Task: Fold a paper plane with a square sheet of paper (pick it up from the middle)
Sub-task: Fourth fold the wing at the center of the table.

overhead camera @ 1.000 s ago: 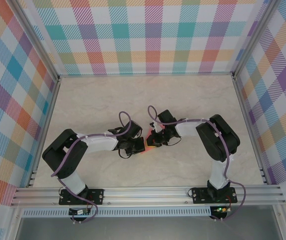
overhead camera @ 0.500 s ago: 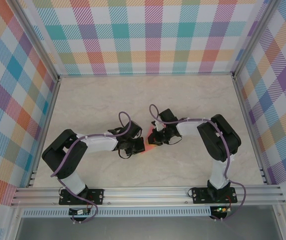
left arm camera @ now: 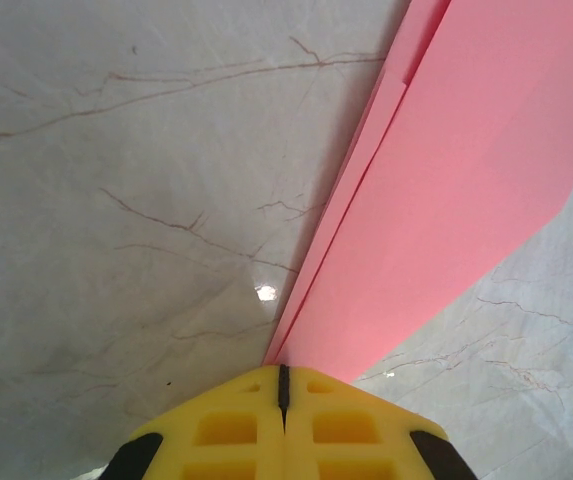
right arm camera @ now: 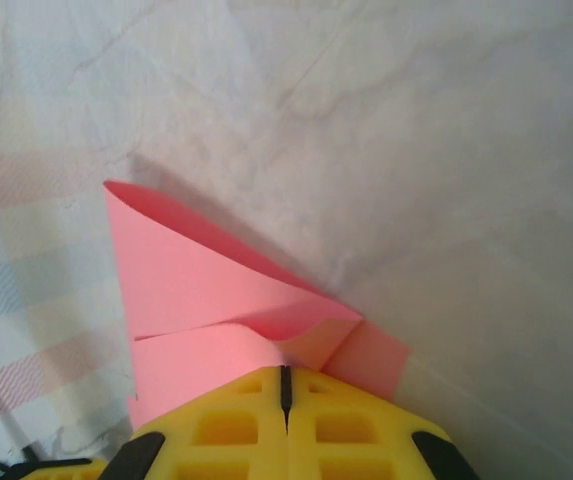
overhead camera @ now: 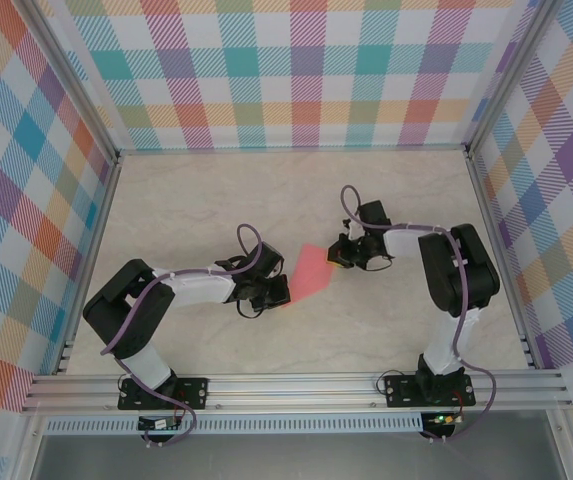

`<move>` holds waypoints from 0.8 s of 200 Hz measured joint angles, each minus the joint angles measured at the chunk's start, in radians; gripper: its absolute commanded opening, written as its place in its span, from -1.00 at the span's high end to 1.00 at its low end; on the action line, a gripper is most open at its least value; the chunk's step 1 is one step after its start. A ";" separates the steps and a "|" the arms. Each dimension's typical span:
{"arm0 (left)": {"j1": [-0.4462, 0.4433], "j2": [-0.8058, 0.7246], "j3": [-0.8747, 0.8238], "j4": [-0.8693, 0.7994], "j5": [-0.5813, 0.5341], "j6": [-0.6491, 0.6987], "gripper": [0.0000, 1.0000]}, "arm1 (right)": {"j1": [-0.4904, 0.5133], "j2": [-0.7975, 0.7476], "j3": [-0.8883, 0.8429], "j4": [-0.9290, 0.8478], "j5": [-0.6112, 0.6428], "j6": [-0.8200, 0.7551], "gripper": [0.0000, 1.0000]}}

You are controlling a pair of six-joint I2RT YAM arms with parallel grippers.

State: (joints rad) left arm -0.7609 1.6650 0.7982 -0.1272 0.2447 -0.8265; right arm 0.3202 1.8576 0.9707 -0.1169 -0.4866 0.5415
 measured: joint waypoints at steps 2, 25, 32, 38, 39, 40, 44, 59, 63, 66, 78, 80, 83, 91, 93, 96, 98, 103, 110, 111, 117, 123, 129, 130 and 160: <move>0.000 0.000 0.000 0.000 0.000 0.000 1.00 | 0.001 -0.004 0.000 0.000 0.004 0.000 1.00; 0.000 -0.002 0.000 -0.002 0.000 0.000 1.00 | 0.030 -0.095 -0.015 -0.004 0.049 0.013 1.00; 0.000 -0.002 0.001 -0.004 -0.001 0.000 1.00 | 0.050 -0.127 -0.024 -0.003 0.061 0.020 1.00; 0.000 -0.002 0.001 -0.004 -0.001 0.000 1.00 | 0.076 -0.157 -0.033 -0.003 0.072 0.026 1.00; 0.000 -0.002 0.001 -0.004 -0.001 0.000 1.00 | 0.079 -0.160 -0.034 -0.003 0.072 0.027 1.00; 0.000 -0.002 0.001 -0.004 -0.001 0.000 1.00 | 0.086 -0.167 -0.036 -0.003 0.075 0.029 1.00; 0.000 -0.002 0.001 -0.004 -0.001 0.000 1.00 | 0.102 -0.182 -0.042 -0.002 0.079 0.032 1.00; 0.000 -0.002 0.001 -0.005 -0.001 0.000 1.00 | 0.168 -0.220 -0.061 0.002 0.091 0.052 1.00; 0.000 -0.002 0.002 -0.005 -0.001 0.000 1.00 | 0.186 -0.224 -0.065 0.002 0.094 0.058 1.00; 0.000 -0.002 0.002 -0.006 -0.001 0.000 1.00 | 0.197 -0.224 -0.067 0.002 0.095 0.063 1.00; 0.000 -0.002 0.004 -0.012 -0.001 0.000 1.00 | 0.249 -0.218 -0.074 0.002 0.101 0.079 1.00; 0.000 -0.002 0.005 -0.012 -0.001 0.000 1.00 | 0.257 -0.215 -0.074 0.001 0.101 0.082 1.00; 0.000 -0.002 0.005 -0.013 -0.002 0.000 1.00 | 0.268 -0.212 -0.074 0.000 0.103 0.084 1.00; 0.000 -0.002 0.005 -0.015 -0.002 0.000 1.00 | 0.293 -0.198 -0.074 0.002 0.106 0.096 1.00; 0.000 -0.002 0.005 -0.016 -0.002 0.000 1.00 | 0.298 -0.194 -0.074 0.003 0.106 0.098 1.00; 0.000 -0.002 0.005 -0.017 -0.002 0.000 1.00 | 0.307 -0.187 -0.074 0.004 0.106 0.103 1.00; 0.000 -0.002 0.006 -0.018 -0.002 0.000 1.00 | 0.310 -0.185 -0.074 0.004 0.107 0.103 1.00; 0.000 -0.002 0.006 -0.019 -0.002 0.000 1.00 | 0.321 -0.173 -0.074 0.005 0.107 0.111 1.00; 0.000 -0.002 0.007 -0.020 -0.002 0.000 1.00 | 0.332 -0.157 -0.074 0.009 0.106 0.125 1.00; 0.000 -0.002 0.007 -0.020 -0.002 0.000 1.00 | 0.332 -0.155 -0.074 0.010 0.106 0.126 1.00; 0.000 -0.002 0.007 -0.020 -0.003 0.000 1.00 | 0.339 -0.140 -0.074 0.016 0.105 0.135 1.00; 0.000 -0.002 0.007 -0.020 -0.003 0.000 1.00 | 0.344 -0.127 -0.074 0.022 0.104 0.147 1.00; 0.000 -0.002 0.007 -0.020 -0.003 0.000 1.00 | 0.349 -0.114 -0.074 0.028 0.104 0.158 1.00; 0.000 -0.002 0.007 -0.020 -0.003 0.000 1.00 | 0.350 -0.112 -0.074 0.029 0.104 0.161 1.00; 0.000 -0.004 0.006 -0.023 -0.003 0.000 1.00 | 0.370 -0.079 -0.075 0.066 0.100 0.211 1.00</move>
State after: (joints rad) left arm -0.7609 1.6611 0.8047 -0.1501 0.2420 -0.8261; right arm 0.6899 1.7790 0.8955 -0.0513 -0.3862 0.7525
